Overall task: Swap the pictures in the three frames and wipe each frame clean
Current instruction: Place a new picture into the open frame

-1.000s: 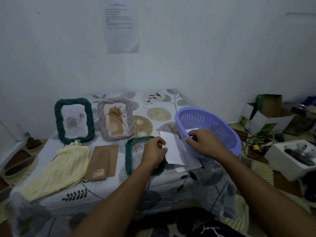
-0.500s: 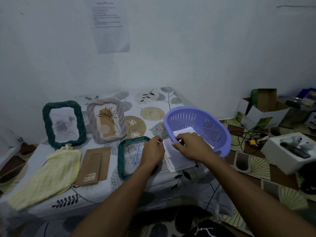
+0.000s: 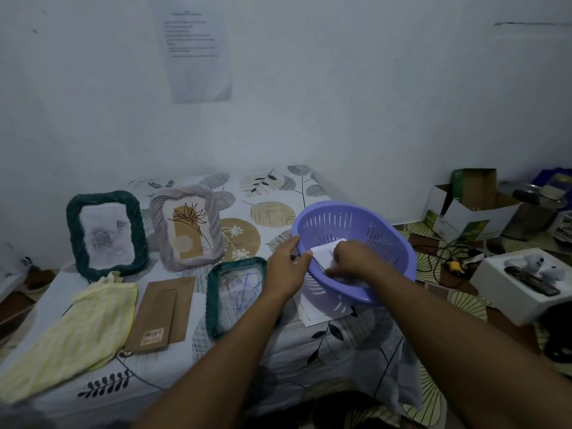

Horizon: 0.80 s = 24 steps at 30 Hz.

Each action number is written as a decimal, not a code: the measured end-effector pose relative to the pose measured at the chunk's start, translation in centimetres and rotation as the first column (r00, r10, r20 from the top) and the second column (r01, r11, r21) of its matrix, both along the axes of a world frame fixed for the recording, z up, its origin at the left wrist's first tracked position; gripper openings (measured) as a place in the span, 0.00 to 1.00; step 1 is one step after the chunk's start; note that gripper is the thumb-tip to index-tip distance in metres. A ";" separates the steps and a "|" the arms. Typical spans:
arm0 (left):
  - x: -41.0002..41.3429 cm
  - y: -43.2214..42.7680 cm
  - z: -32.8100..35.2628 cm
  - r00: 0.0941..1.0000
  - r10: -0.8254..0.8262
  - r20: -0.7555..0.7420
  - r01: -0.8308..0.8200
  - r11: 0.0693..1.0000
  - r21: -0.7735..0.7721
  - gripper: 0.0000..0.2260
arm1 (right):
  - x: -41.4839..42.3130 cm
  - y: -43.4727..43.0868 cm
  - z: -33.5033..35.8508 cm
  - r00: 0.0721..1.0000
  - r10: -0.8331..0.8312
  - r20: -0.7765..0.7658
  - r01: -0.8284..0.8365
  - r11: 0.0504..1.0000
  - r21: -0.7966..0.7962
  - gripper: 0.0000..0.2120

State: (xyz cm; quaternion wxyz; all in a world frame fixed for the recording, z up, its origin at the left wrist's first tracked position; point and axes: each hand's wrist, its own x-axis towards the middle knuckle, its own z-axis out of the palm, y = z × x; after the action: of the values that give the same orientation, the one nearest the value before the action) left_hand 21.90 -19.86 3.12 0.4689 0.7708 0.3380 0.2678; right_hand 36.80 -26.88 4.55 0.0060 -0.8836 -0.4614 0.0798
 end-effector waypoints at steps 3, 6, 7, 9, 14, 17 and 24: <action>0.0 0.3 0.0 1.000 -0.001 0.015 0.001 1.000 0.007 0.24 | -0.4 0.2 -0.4 0.999 0.020 0.050 -0.019 0.999 -0.029 0.16; 0.0 0.2 0.0 1.000 0.006 0.030 -0.006 1.000 -0.004 0.24 | -0.7 0.1 -0.5 0.996 0.039 0.079 -0.037 0.999 -0.017 0.13; 0.0 0.1 0.0 0.999 0.008 0.034 -0.008 1.000 -0.003 0.24 | -0.8 0.2 -0.5 0.996 0.035 0.087 -0.035 0.999 -0.009 0.12; 0.0 0.1 0.1 0.999 0.009 0.033 -0.009 1.000 0.000 0.24 | -0.8 0.3 -0.4 0.996 0.025 0.086 -0.026 1.000 0.006 0.11; -0.1 0.2 0.3 1.000 -0.005 0.018 0.005 1.000 -0.002 0.24 | 0.0 0.0 0.2 0.998 -0.065 -0.011 0.066 0.993 0.099 0.15; -0.1 0.3 0.7 1.000 -0.019 0.016 0.020 0.999 -0.032 0.23 | 1.0 -0.7 1.1 0.971 -0.117 -0.210 0.151 0.976 0.157 0.14; -0.7 0.9 1.8 0.995 0.041 0.096 -0.027 0.990 -0.139 0.17 | 0.5 -1.8 4.6 0.817 -0.033 -0.576 0.357 0.813 0.460 0.04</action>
State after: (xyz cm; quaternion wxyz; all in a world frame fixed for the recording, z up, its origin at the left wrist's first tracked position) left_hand 21.16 -18.98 4.92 0.5325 0.7165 0.3451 0.2896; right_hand 37.34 -28.65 9.12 0.3974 -0.8284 -0.3460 0.1899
